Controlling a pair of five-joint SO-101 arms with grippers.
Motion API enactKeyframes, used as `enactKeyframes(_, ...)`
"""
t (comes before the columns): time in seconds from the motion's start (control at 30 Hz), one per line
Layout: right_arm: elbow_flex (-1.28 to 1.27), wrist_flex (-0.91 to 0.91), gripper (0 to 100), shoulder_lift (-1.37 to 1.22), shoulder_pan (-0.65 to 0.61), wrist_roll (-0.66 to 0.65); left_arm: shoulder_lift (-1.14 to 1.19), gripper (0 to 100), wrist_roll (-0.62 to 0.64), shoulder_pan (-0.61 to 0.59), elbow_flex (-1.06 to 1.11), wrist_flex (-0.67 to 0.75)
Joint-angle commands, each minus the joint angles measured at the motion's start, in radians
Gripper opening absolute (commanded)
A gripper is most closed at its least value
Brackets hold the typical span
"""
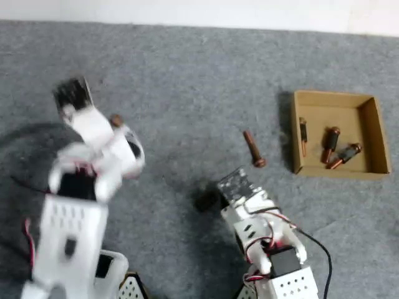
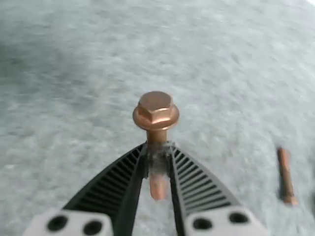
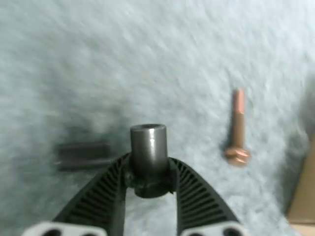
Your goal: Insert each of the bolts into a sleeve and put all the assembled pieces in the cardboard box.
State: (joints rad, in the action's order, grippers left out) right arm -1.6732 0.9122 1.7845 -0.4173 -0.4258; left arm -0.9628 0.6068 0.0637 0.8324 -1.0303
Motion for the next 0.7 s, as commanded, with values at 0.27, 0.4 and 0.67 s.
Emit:
enactKeyframes(0.27, -0.028, -0.174, 0.5, 0.053, -0.145, 0.009, -0.449, 0, 0.121, 0.196, 0.328, 0.227)
enactKeyframes(0.4, -0.119, -0.252, 0.5, 0.053, -0.206, 0.006, -0.452, 0, 0.15, 0.203, 0.392, 0.262)
enactKeyframes(0.67, -0.157, -0.326, 0.5, 0.053, -0.245, 0.003, -0.458, 0, 0.183, 0.203, 0.616, 0.643)
